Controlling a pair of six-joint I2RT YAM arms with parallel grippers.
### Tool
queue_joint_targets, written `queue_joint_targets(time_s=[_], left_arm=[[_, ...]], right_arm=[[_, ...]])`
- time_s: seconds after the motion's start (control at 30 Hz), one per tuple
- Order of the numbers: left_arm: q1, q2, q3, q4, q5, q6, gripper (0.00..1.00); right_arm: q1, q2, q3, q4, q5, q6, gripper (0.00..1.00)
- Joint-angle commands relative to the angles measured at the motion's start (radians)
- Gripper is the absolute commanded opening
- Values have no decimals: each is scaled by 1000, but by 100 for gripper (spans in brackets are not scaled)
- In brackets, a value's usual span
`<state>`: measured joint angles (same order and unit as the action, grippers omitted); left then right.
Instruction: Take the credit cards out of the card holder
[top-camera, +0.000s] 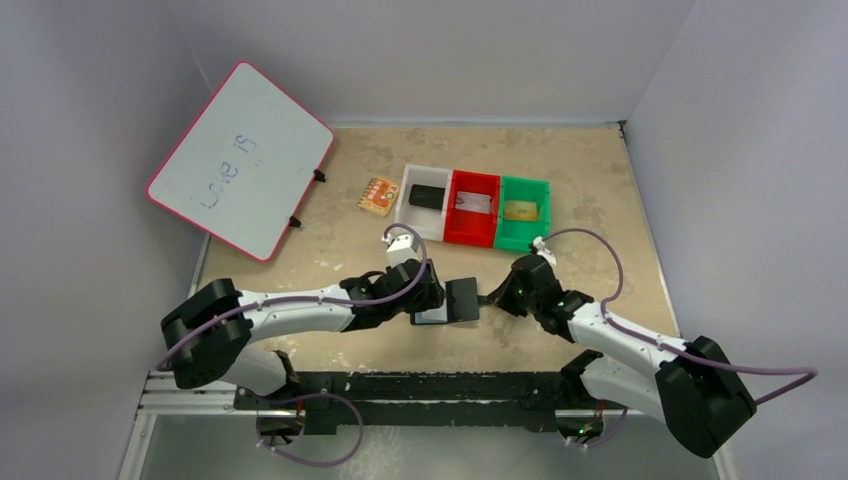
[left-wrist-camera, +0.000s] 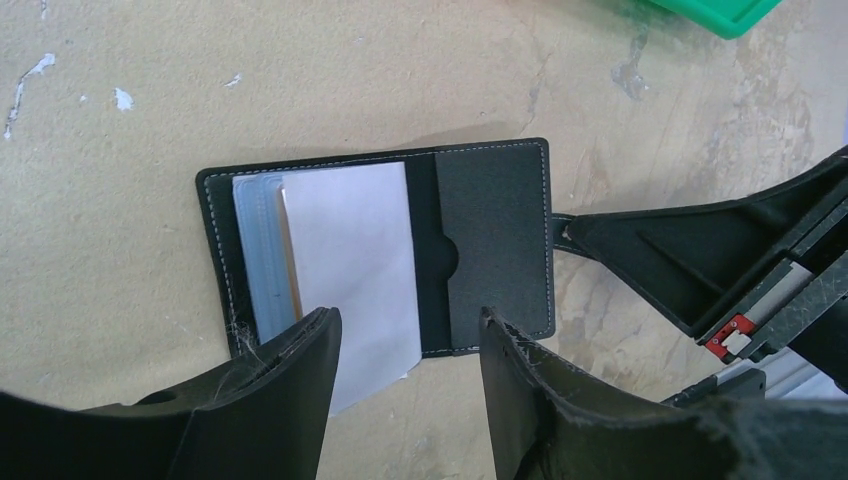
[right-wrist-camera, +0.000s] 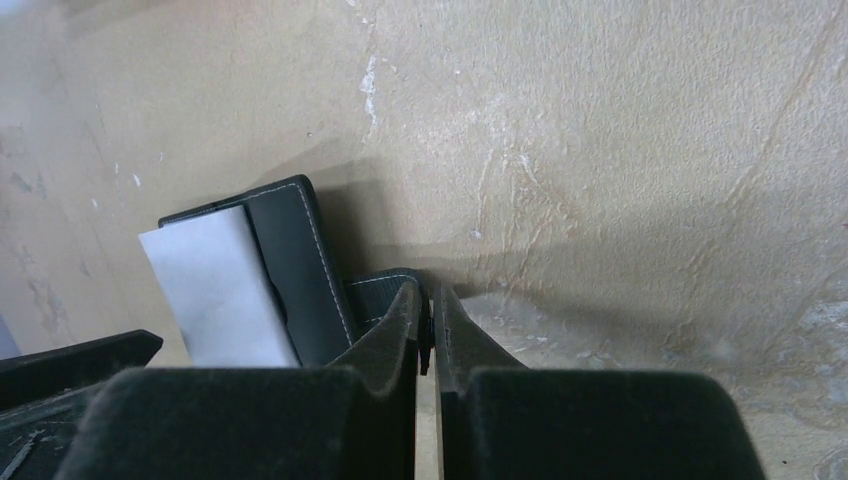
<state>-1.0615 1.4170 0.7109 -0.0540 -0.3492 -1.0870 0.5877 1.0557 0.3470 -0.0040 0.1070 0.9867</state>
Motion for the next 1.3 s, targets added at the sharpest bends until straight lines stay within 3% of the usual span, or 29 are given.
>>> queue_joint_targets(time_s=[0.0, 0.3, 0.53, 0.77, 0.9, 1.1, 1.27], left_arm=[[-8, 23, 61, -47, -14, -24, 51], [-18, 36, 105, -200, -102, -15, 60], [-11, 76, 66, 19, 80, 4, 59], [-9, 113, 91, 36, 108, 4, 52], [-9, 77, 93, 1, 54, -5, 54], [-10, 0, 132, -205, -109, 0, 62], [-11, 26, 123, -199, -82, -7, 63]], right_arm=[[-4, -22, 7, 37, 9, -18, 0], [-4, -10, -3, 43, 7, -11, 0], [-5, -1, -8, 28, 20, 18, 1], [-5, -12, -10, 17, 15, 26, 2], [-5, -18, -20, 33, 4, 29, 2], [-4, -10, -14, 38, 2, 26, 2], [-5, 5, -3, 38, 5, 23, 2]])
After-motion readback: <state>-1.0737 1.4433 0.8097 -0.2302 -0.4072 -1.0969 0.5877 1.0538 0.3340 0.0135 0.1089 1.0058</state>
